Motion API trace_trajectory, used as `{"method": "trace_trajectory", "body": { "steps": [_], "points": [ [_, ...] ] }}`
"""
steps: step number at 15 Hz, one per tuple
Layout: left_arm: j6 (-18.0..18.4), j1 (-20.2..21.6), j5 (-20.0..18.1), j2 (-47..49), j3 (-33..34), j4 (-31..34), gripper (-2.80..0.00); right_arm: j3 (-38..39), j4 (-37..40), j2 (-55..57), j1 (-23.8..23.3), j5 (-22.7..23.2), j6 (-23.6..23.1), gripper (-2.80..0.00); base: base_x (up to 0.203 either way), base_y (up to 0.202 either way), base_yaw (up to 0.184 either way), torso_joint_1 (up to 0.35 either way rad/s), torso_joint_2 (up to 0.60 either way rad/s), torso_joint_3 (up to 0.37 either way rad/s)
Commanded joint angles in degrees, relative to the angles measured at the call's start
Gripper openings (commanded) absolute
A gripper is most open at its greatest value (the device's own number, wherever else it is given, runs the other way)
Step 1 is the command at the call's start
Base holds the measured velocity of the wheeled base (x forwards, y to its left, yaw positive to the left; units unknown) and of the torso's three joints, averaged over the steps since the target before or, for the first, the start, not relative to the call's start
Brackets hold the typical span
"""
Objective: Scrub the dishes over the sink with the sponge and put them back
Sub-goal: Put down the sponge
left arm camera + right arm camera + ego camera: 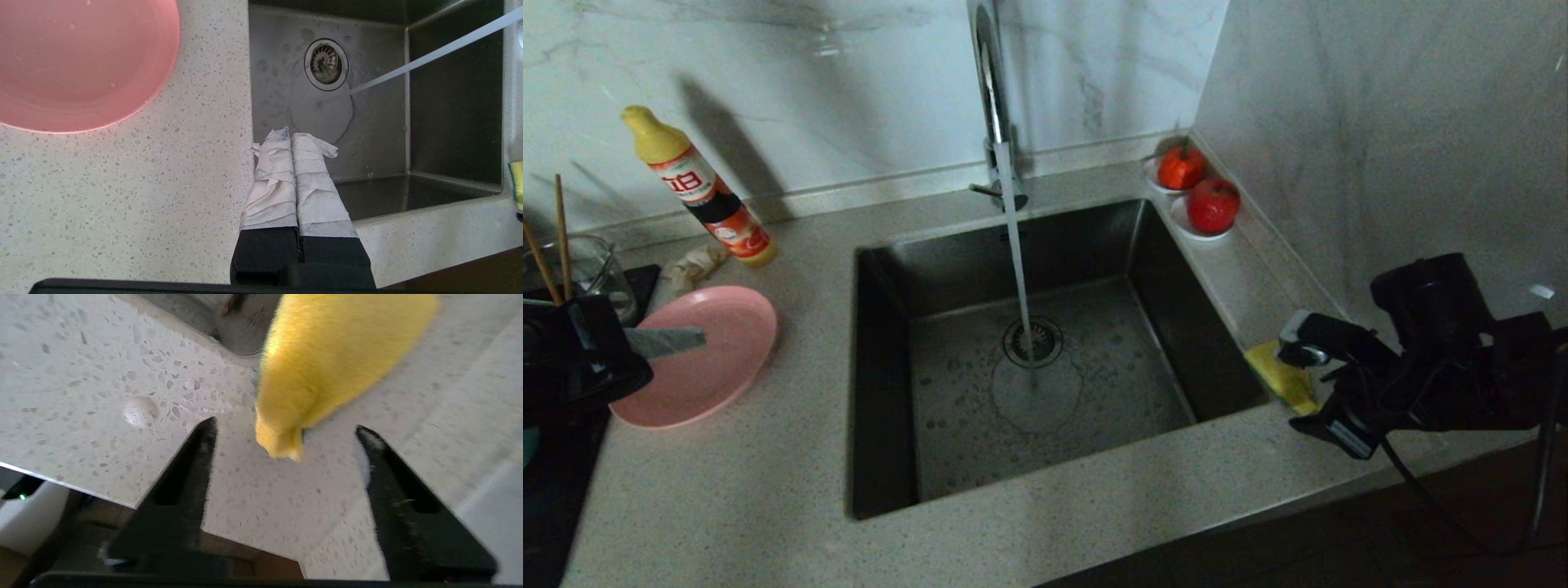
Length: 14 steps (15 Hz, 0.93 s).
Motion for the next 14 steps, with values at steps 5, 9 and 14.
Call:
{"method": "trace_trajectory", "body": {
  "steps": [5, 9, 14],
  "points": [
    [-1.6, 0.0, -0.1, -0.6, 0.4, 0.0, -2.80, -1.9, 5.3, -9.4, 3.5, 0.7, 6.1, -2.80, 0.000, 0.000, 0.000, 0.000, 0.00, 0.000],
    [-1.7, 0.1, -0.1, -1.2, 2.3, 0.0, -2.80, -6.1, 7.7, -14.5, 7.5, -1.3, 16.5, -2.80, 0.000, 0.000, 0.000, 0.000, 0.00, 0.000],
    [-3.6, 0.3, 0.5, -0.9, 2.4, 0.0, -2.80, -10.8, 8.7, -20.7, 9.3, -5.2, 25.7, -2.80, 0.000, 0.000, 0.000, 0.000, 0.00, 0.000]
  ]
}}
